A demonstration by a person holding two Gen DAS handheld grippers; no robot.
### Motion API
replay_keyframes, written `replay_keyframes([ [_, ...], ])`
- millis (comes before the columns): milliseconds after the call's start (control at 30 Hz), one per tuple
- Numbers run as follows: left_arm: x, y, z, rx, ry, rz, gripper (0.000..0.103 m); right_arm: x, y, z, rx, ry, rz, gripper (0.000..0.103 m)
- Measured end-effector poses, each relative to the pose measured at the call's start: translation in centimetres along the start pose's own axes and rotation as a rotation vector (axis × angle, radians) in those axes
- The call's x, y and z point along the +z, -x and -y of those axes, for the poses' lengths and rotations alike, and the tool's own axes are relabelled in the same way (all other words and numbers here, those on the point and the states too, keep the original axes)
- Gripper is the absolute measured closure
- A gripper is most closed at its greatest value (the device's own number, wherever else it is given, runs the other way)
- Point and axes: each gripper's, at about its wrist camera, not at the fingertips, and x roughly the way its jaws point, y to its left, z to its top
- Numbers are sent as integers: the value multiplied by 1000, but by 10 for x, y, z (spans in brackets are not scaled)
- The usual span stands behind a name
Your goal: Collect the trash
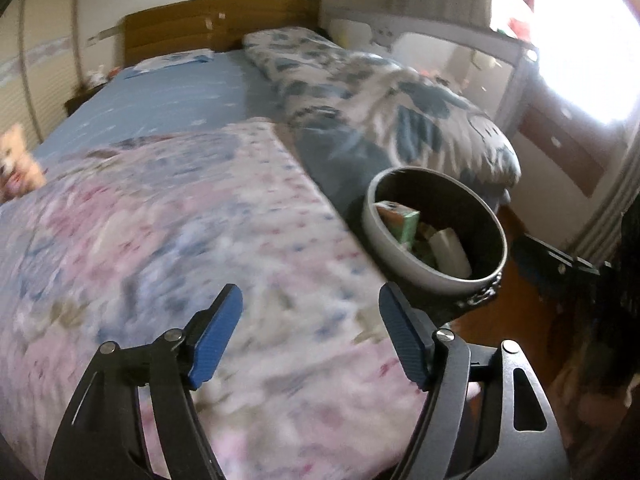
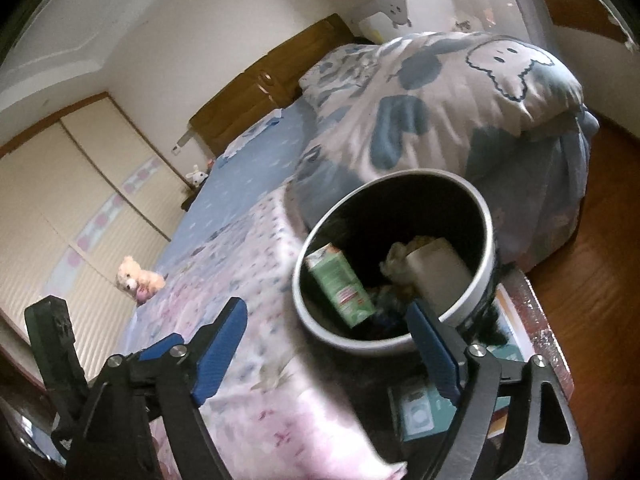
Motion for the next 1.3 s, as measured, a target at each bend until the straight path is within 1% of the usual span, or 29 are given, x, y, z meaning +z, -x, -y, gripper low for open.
replay_keyframes([
  [133,-15,20,-24,49,27,34,28,-19,1,-21,28,27,5,13],
  [233,-23,36,-38,82,45,66,25,-31,1,-34,33,49,8,11],
  [400,-27,68,-52,133,64,158,20,-40,4,-55,36,92,26,11],
  [433,-27,76,-54,145,67,185,19,-40,7,-62,39,113,40,11],
  [500,-25,91,-56,177,76,236,12,-36,16,-81,37,186,81,11],
  [533,-24,96,-56,188,78,258,10,-35,20,-90,35,222,103,10],
  [567,-23,102,-56,203,79,286,5,-33,25,-97,32,253,127,7],
  [600,-23,109,-56,229,76,319,0,-31,30,-105,29,283,155,0],
  [667,-24,116,-56,273,70,365,0,-27,43,-121,10,358,249,0],
  [700,-25,118,-55,294,63,382,0,-26,46,-126,3,385,279,0],
  [767,-28,117,-55,332,47,391,0,-25,46,-132,5,414,311,0],
  [900,-34,113,-58,354,59,391,0,-26,34,-133,25,431,323,0],
  [1100,-37,109,-63,400,78,386,0,-37,15,-127,18,435,309,0],
  [1167,-38,112,-68,413,98,399,0,-39,15,-125,19,429,306,0],
  [1233,-38,114,-69,429,98,410,0,-41,11,-123,16,425,302,0],
  [1300,-38,114,-69,428,92,414,0,-42,9,-123,14,422,297,0],
])
